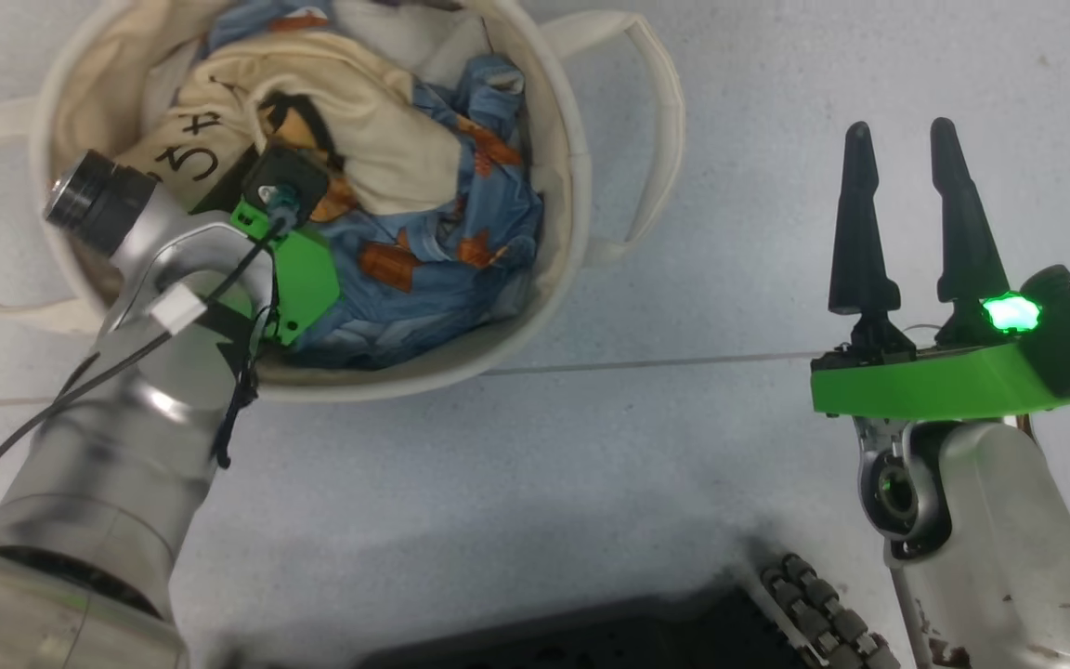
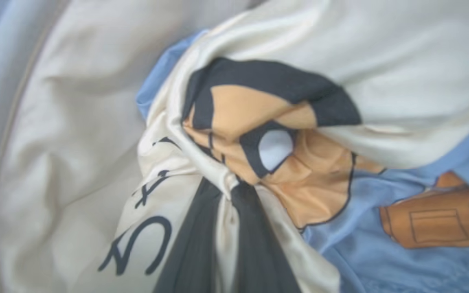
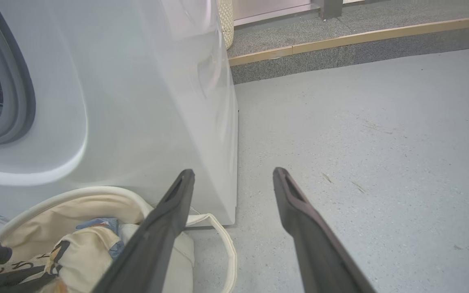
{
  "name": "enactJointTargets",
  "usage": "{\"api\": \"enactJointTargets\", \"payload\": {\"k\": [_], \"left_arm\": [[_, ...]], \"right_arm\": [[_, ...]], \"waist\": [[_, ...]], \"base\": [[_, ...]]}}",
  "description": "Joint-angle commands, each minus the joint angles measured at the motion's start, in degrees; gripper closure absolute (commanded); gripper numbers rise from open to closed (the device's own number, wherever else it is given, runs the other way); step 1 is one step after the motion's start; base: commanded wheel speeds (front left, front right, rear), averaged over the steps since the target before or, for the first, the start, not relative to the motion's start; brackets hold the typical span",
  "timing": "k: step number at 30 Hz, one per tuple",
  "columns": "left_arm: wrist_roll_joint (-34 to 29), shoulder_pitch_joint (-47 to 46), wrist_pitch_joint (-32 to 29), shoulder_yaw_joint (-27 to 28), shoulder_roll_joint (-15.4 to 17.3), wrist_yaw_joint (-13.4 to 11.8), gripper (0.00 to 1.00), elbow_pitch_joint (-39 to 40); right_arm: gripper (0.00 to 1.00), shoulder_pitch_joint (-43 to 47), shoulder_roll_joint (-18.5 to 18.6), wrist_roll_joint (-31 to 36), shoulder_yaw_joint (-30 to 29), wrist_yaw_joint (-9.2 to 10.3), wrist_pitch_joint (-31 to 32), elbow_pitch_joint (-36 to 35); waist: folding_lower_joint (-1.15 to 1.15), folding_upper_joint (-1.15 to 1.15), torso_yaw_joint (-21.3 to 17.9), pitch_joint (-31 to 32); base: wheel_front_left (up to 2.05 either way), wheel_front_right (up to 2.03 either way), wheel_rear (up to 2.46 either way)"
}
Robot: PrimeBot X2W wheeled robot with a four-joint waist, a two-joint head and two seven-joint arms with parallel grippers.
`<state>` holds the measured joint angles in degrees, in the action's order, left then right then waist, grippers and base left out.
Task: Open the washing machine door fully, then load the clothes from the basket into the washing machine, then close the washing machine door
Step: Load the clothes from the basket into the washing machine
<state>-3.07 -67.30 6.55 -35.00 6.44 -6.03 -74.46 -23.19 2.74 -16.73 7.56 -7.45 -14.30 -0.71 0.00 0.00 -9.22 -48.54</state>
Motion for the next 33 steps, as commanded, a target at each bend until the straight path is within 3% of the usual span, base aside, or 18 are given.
{"api": "enactJointTargets", "payload": {"k": [1, 3, 8, 17, 25, 33], "left_arm": [[1.0, 0.5, 1.6, 1.5, 0.8, 0.0, 1.0, 0.6], [3.4, 1.3, 5.0, 3.2, 0.2, 1.8, 1.0, 0.9], [7.2, 3.7, 8.2, 5.9, -0.5, 1.9, 1.0, 3.6], [11.7, 19.7, 8.4, 14.5, -0.4, 3.1, 1.0, 38.2], [12.8, 32.1, 8.4, 20.5, -2.4, 6.6, 1.0, 51.6], [15.0, 43.3, 8.4, 25.7, -3.5, 8.6, 1.0, 59.3]], "right_arm": [[0.0, 1.2, 0.1, 0.2, 0.8, -0.03, -0.7, -1.5], [0.0, 1.2, 0.1, 0.1, 0.8, -0.03, -0.7, -1.1], [0.0, 1.3, 0.1, 0.9, 0.6, -0.03, -0.7, -0.7], [0.0, 5.0, 0.1, -0.4, 0.3, -0.03, -0.7, -3.2], [0.0, 9.1, 0.1, -0.8, -0.2, -0.03, -0.7, -2.4], [0.0, 13.7, 0.1, -2.0, -1.3, -0.03, -0.7, -1.6]], "waist": [[0.0, 0.0, 0.9, 1.1], [0.0, 0.0, 1.8, 2.6], [0.0, 0.0, 4.2, 7.6], [0.0, 0.0, 8.3, 19.9], [0.0, 0.0, 9.4, 29.9], [0.0, 0.0, 10.0, 38.4]], "base": [[0.0, 0.0, 0.0], [0.0, 0.0, 0.0], [0.0, 0.0, 0.0], [0.0, 0.0, 0.0], [0.0, 0.0, 0.0], [0.0, 0.0, 0.0]]}}
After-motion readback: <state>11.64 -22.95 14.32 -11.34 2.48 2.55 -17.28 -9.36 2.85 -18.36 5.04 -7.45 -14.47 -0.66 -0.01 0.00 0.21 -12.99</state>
